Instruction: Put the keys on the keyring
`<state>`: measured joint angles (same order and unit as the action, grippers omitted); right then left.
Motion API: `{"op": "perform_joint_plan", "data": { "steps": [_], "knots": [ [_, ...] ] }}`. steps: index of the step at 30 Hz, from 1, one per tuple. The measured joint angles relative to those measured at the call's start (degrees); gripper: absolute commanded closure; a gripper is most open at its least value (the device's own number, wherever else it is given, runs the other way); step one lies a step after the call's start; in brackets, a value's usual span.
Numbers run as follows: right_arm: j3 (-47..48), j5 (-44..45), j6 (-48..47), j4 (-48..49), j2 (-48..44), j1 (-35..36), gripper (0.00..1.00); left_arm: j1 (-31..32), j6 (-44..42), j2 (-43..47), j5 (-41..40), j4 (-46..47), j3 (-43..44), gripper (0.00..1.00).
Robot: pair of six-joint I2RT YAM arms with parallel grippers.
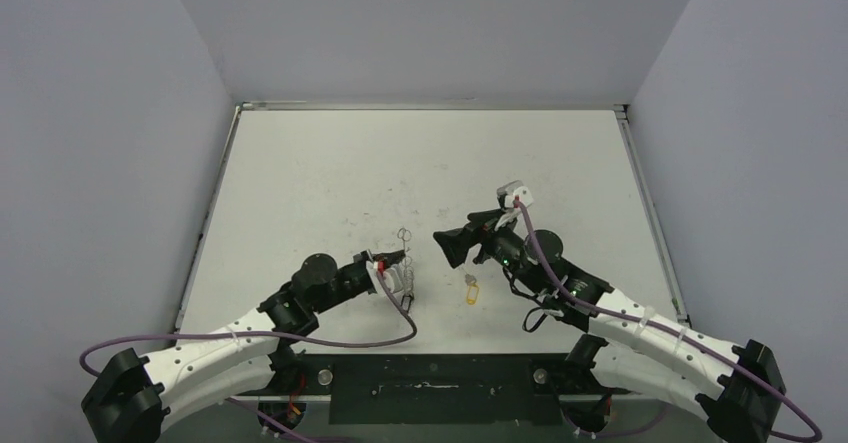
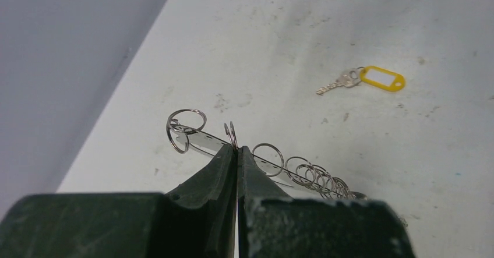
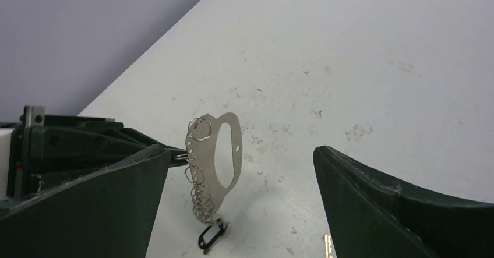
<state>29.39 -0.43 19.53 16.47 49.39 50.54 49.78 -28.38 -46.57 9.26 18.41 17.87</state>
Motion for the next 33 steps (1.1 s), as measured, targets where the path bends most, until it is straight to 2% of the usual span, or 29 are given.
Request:
{"op": "perform_joint_plan", "data": {
  "steps": [4, 6, 14, 16, 19, 29, 31, 33],
  "knots": [
    [8.0, 4.8, 8.7, -9.0, 4.5, -0.3, 0.00, 0.0, -7.1, 1.4, -2.0, 7.9, -3.4, 1.00],
    [11.6, 4.9, 12.2, -11.0, 7.7, -0.3, 0.03, 0.0, -11.1, 1.6, -2.4, 10.4, -4.4, 1.00],
    [13.0, -2.0, 24.5, -9.6, 16.1, -0.3, 0.37, 1.2, -26.6, 1.4, -3.2, 18.6, -7.5, 1.00],
    [13.0, -3.8, 27.3, -9.0, 17.7, -0.3, 0.41, 1.6, -29.9, 1.2, -4.1, 19.8, -7.7, 1.00],
    [13.0, -5.9, 30.8, -8.0, 18.8, -0.3, 0.42, 2.6, -34.0, 0.8, -6.0, 21.3, -7.9, 1.00],
    [13.0, -9.2, 36.4, -2.3, 21.0, 0.1, 0.54, 4.6, -40.2, 0.8, -10.0, 21.7, -7.9, 1.00],
    [13.0, -9.6, 36.9, -2.1, 22.3, 0.2, 0.59, 4.8, -40.5, 0.9, -10.4, 21.7, -7.9, 1.00],
    [13.0, -9.7, 37.5, -2.1, 23.4, 0.5, 0.67, 4.9, -40.9, 1.0, -10.6, 21.4, -7.9, 1.00]
  ]
}}
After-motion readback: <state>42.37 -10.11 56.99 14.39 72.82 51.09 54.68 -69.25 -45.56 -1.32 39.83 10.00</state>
